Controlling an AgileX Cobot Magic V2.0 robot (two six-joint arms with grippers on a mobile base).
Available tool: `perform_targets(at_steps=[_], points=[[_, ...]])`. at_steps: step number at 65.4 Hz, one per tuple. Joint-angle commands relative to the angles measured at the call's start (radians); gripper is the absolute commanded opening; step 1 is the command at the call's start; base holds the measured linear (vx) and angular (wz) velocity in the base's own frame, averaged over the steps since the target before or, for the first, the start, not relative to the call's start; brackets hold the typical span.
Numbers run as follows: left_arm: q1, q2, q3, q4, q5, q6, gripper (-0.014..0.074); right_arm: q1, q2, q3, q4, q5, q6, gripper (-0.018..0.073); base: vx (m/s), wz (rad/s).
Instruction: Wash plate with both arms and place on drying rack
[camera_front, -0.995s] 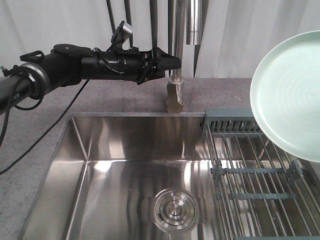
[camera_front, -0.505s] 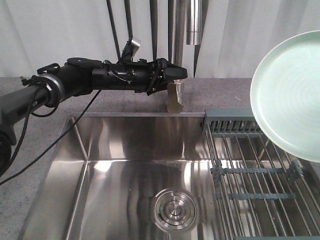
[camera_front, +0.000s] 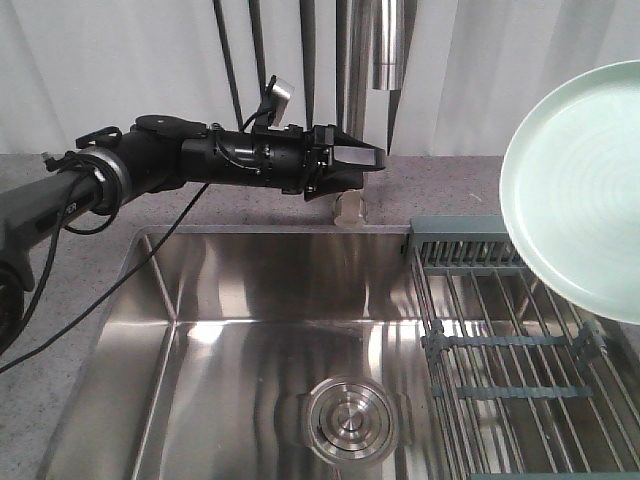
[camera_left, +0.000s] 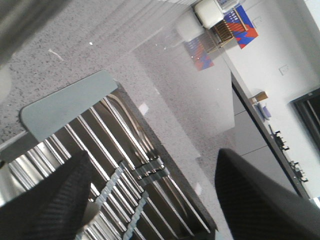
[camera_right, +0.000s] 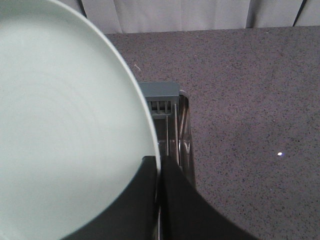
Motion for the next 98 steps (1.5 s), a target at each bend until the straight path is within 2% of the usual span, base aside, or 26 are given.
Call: perform_targets(at_steps=[1,11,22,32,43,48,58,66,76,84,90,98], points=[[-0.019,-0.068,-0.031,-0.041,0.153,-0.032,0.0491,-0.006,-0.010,-0.023,0.029,-0.071,0.001,-0.0006,0.00,0.00],[-0.021,-0.068,-0.031,0.035,0.150,-0.061,0.0479,-0.006,-0.010,-0.023,0.029,-0.071,0.001,-0.0006,0.00,0.00],[-0.011,-0.068,-0.054,0.022,0.137,-0.073,0.0452,-0.006,-0.010,-0.023,0.029,-0.070,0.001,-0.0006,0.00,0.00],[0.011,-0.068,-0.175,0.030,0.151,-0.084,0.0412,-0.006,-0.010,-0.023,0.029,-0.068,0.001,-0.0006,0.00,0.00],[0.065,-0.068,-0.344,0.094,0.152,-0.204,0.0352,-0.006,-0.010,-0.023,0.029,-0.067,0.001,-0.0006,0.00,0.00],[0.099,-0.068,-0.402,0.167,0.152,-0.270,0.0323,-0.006,-0.010,-0.023,0.029,-0.067,0.001,-0.0006,0.00,0.00],[0.168,-0.074,-0.489,0.343,0.152,-0.504,0.0235,-0.006,-0.010,-0.023,0.030,-0.064,0.002,-0.0006,0.00,0.00],[0.204,-0.123,-0.489,0.501,0.153,-0.591,0.0166,-0.006,-0.010,-0.023,0.035,-0.059,0.002,-0.0006,0.00,0.00],[0.207,-0.223,-0.489,0.683,0.153,-0.606,0.0097,-0.006,-0.010,-0.023,0.035,-0.056,0.002,-0.0006,0.00,0.00],[0.207,-0.330,-0.477,0.773,0.153,-0.606,0.0055,-0.006,-0.010,-0.023,0.035,-0.055,0.002,-0.0006,0.00,0.00],[0.207,-0.407,-0.475,0.871,0.153,-0.606,0.0027,-0.006,-0.010,-0.023,0.035,-0.051,0.002,-0.0006,0.00,0.00],[0.207,-0.487,-0.475,0.966,0.153,-0.638,-0.0004,-0.006,-0.010,-0.023,0.035,-0.046,0.002,-0.0006,0.00,0.00]])
